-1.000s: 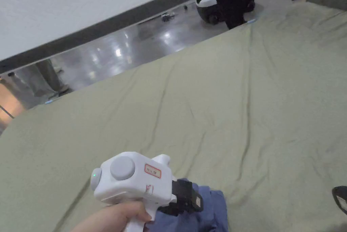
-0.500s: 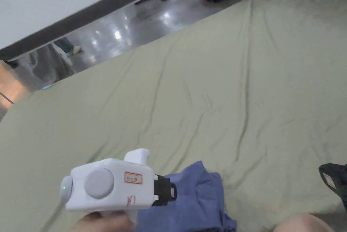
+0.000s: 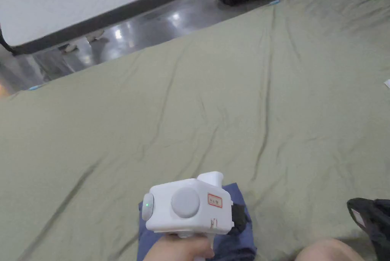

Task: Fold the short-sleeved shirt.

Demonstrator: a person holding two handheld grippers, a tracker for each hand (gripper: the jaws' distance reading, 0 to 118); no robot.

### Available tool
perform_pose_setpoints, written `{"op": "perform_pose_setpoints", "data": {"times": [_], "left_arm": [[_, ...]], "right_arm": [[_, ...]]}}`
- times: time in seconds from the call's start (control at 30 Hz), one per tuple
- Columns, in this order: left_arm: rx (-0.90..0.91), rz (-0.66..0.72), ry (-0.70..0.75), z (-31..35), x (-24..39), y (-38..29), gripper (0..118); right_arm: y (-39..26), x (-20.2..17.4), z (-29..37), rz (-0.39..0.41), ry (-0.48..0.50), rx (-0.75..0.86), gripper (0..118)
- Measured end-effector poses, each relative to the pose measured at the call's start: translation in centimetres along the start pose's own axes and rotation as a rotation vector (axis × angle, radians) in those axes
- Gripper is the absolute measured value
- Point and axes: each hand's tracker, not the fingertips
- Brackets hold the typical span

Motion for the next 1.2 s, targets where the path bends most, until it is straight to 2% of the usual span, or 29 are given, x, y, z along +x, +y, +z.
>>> {"op": "perform_pose_setpoints", "data": {"times": [0.13,0.23,0.33,0.47,0.57,0.63,0.73,0.8,0.83,0.87,0.9,0.93,0.97,1.0,1.03,1.2], "left_arm": [[0.099,0.022,-0.212,4.2,-0.8,-0.6,0],[0.216,-0.053,-0.167,8.6,-3.5,-1.9,0],[0.301,0.005,-0.174,13.1,-7.3,-4.5,0],[0.374,0.137,-0.167,16.2,-13.1,-8.1,0],[0.386,0.249,-0.182,16.5,-17.0,-10.2,0],[0.365,0.307,-0.222,16.2,-18.9,-11.1,0],[0.354,0.32,-0.284,15.4,-20.8,-11.7,0],[0.355,0.353,-0.335,14.6,-22.1,-11.7,0],[0.357,0.377,-0.384,14.1,-22.9,-11.6,4],[0.35,0.41,-0.423,13.6,-23.2,-11.6,19],[0.34,0.442,-0.458,13.1,-23.8,-11.3,41],[0.321,0.466,-0.483,12.5,-24.5,-11.0,68],[0.302,0.472,-0.488,11.9,-24.9,-10.5,99],[0.301,0.462,-0.493,11.4,-25.0,-10.3,113],[0.294,0.454,-0.504,10.8,-25.5,-9.8,117],[0.166,0.481,-0.555,6.1,-26.9,-7.1,116]], "right_arm": [[1.1,-1.7,-0.3,0.02,0.039,-0.005,1],[2.4,-3.6,-2.0,0.049,0.086,-0.031,1],[4.1,-6.2,-4.9,0.079,0.191,-0.077,1],[6.4,-9.5,-12.0,0.019,0.389,-0.186,1],[6.9,-11.4,-18.5,-0.023,0.42,-0.328,1],[6.7,-11.6,-22.0,-0.122,0.441,-0.43,1],[5.8,-11.1,-25.9,-0.206,0.486,-0.51,1],[4.7,-9.9,-27.8,-0.298,0.489,-0.571,0],[4.2,-9.3,-28.4,-0.341,0.505,-0.583,0],[3.9,-8.9,-28.6,-0.363,0.521,-0.575,0],[3.8,-8.6,-28.7,-0.348,0.529,-0.571,1],[3.6,-8.4,-28.6,-0.331,0.526,-0.565,1],[3.6,-8.3,-28.5,-0.329,0.52,-0.564,1],[3.6,-8.2,-28.5,-0.341,0.515,-0.568,1],[3.6,-8.1,-28.4,-0.352,0.517,-0.568,1],[3.3,-7.6,-28.5,-0.387,0.534,-0.575,1]]}}
